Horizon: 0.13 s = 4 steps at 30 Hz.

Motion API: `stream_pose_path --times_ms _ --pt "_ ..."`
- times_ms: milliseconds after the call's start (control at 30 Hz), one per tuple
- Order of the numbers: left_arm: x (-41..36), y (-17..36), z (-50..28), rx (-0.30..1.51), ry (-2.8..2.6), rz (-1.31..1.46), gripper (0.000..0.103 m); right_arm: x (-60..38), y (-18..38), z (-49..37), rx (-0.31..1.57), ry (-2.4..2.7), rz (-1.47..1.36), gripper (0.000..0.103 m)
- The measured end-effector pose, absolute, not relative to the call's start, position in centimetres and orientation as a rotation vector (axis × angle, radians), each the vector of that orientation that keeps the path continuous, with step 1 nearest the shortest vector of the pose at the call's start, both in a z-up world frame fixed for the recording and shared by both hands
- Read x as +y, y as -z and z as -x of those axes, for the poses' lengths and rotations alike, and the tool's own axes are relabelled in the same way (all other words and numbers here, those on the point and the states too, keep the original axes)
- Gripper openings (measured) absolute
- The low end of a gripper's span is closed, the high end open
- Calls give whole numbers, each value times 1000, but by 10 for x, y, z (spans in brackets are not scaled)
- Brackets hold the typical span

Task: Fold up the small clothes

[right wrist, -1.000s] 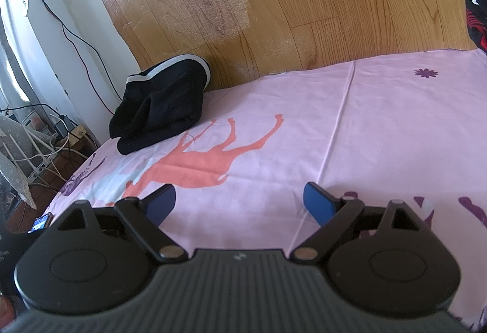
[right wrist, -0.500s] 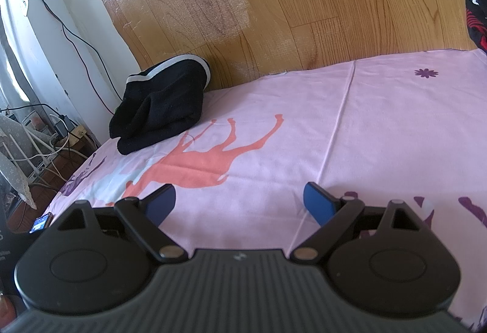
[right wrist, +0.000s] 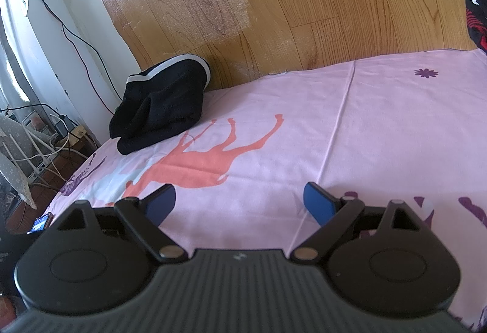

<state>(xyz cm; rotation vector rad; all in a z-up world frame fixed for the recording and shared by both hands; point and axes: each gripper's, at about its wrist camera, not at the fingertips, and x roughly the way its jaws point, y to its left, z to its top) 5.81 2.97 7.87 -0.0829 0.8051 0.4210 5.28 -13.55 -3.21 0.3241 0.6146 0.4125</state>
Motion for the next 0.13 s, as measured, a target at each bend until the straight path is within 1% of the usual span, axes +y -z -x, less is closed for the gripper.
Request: stream_pose_path --times_ms 133 --pt "28 -78 -60 814 -410 76 103 -136 32 -53 615 -412 -324 93"
